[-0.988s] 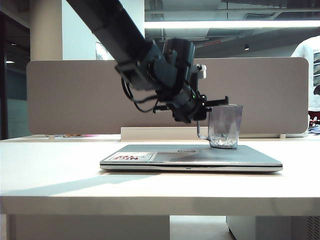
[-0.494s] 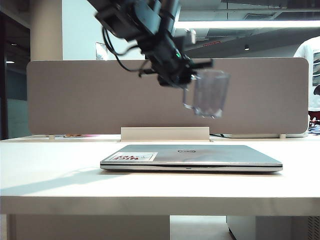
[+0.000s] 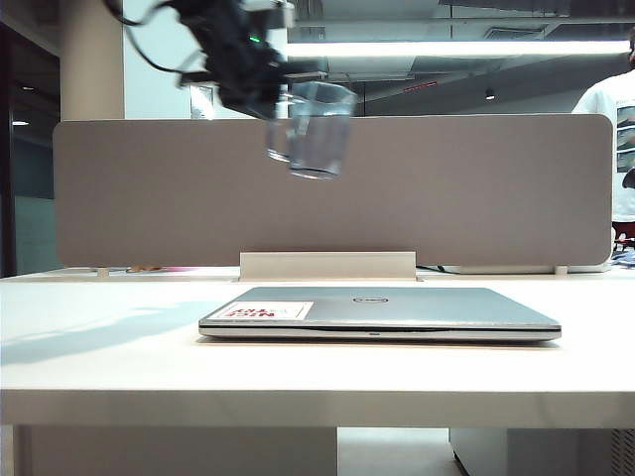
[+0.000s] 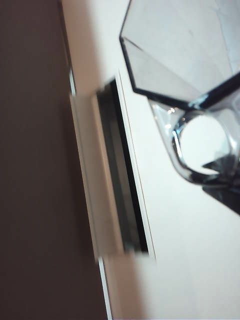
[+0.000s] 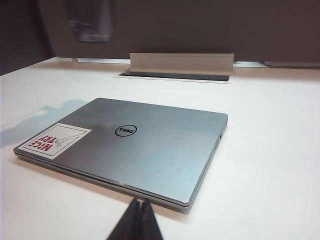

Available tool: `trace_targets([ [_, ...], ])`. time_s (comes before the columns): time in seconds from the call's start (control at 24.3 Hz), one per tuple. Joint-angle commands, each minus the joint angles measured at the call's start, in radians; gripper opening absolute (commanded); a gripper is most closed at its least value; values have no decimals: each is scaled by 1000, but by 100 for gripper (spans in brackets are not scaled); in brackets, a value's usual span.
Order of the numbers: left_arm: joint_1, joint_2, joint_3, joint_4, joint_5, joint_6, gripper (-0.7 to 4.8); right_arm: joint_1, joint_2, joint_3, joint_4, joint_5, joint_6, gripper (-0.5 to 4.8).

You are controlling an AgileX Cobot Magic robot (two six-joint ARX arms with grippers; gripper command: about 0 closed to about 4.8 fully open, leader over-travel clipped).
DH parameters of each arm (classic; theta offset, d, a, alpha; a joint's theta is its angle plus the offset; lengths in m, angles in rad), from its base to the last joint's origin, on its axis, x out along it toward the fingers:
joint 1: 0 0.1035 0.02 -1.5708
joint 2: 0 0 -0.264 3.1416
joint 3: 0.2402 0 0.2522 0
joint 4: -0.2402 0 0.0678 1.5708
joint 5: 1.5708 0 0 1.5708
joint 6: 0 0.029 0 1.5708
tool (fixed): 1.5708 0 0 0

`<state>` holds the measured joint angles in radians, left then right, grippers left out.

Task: Pick up the water cup and place it on the left side of the laptop.

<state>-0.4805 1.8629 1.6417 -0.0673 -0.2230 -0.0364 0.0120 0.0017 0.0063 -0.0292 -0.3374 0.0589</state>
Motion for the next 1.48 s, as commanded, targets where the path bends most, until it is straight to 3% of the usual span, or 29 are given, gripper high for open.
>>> trace_targets([
  [0.04, 42, -74, -45, 8, 41, 26, -6, -1, -2, -4, 7, 5, 0, -5],
  [0.37, 137, -282, -300, 68, 69, 38, -6, -1, -2, -4, 7, 6, 0, -5],
  [0.49, 142, -391, -525, 232, 68, 42, -6, -1, -2, -4, 6, 5, 0, -5],
  [0.74, 142, -473, -793, 456, 64, 36, -6, -1, -2, -4, 3, 5, 0, -5],
  [0.95, 142, -472, -906, 564, 39, -21, -6, -1, -2, -4, 3, 2, 0, -5],
  [1.11, 144, -470, -972, 610, -44, -23, -6, -1, -2, -4, 2, 2, 0, -5],
  [1.48, 205, -338, -1022, 689, 13, -50, -6, -1, -2, -4, -30, 2, 0, -5],
])
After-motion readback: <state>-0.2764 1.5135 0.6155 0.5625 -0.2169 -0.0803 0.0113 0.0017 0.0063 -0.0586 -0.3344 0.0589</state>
